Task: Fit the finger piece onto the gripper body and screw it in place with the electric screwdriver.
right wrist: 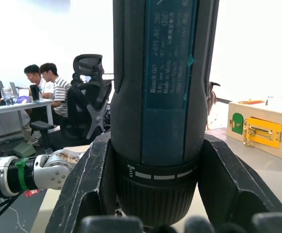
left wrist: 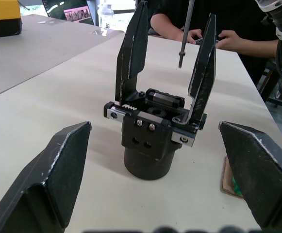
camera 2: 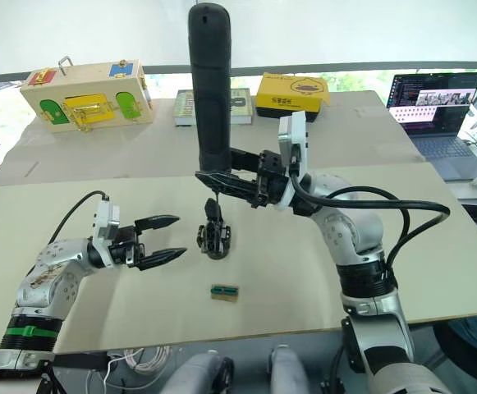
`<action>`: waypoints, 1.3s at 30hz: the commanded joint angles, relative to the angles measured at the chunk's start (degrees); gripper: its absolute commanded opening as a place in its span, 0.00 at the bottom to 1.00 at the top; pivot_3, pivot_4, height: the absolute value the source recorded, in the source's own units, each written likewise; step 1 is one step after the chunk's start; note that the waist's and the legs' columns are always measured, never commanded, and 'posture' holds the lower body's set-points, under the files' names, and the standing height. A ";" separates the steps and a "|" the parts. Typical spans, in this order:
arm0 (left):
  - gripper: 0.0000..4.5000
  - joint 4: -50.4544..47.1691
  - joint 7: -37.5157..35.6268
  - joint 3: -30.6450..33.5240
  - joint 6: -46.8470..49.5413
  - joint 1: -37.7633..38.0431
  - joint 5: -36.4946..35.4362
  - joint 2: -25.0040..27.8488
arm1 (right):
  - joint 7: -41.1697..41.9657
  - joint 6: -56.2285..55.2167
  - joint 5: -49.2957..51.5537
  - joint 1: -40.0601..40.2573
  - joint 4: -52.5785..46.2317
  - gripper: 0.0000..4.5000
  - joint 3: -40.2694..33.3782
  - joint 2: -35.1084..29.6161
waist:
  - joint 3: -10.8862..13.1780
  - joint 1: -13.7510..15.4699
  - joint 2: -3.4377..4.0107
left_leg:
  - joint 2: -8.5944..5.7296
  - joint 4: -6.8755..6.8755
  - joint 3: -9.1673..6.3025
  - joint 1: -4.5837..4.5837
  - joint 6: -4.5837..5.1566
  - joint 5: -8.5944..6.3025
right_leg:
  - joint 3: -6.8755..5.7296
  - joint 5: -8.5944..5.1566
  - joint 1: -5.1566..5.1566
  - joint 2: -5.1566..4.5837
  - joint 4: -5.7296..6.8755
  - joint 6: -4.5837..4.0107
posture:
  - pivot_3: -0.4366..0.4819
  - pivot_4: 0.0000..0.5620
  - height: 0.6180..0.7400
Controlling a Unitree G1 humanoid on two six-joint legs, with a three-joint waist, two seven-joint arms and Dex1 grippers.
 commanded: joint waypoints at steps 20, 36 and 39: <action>1.00 -1.51 1.40 -1.86 -1.23 0.12 3.40 -2.25 | 0.80 -2.80 -4.55 -2.86 2.21 0.43 1.78 6.94 | 0.00 -0.75 0.00 | 0.00 -0.01 0.00 0.04 -0.07 0.03 | 0.01 0.03 -0.03 0.05 0.06 -0.04 | 0.48 0.27 1.00; 1.00 -0.99 1.85 -2.08 -2.27 0.33 4.46 -2.51 | 1.67 -3.92 -7.01 -2.38 3.23 0.43 2.86 7.23 | 0.00 -0.78 0.00 | 0.00 0.00 0.00 0.05 -0.08 0.03 | 0.01 0.03 -0.03 0.08 0.08 -0.05 | 0.48 0.27 1.00; 1.00 -0.90 1.84 -2.26 -2.33 0.38 4.63 -2.59 | 1.77 -3.74 -6.95 -2.30 3.11 0.43 2.83 7.20 | 0.00 -0.78 0.00 | 0.00 0.00 0.00 0.05 -0.08 0.04 | 0.01 0.04 -0.03 0.08 0.08 -0.06 | 0.48 0.27 1.00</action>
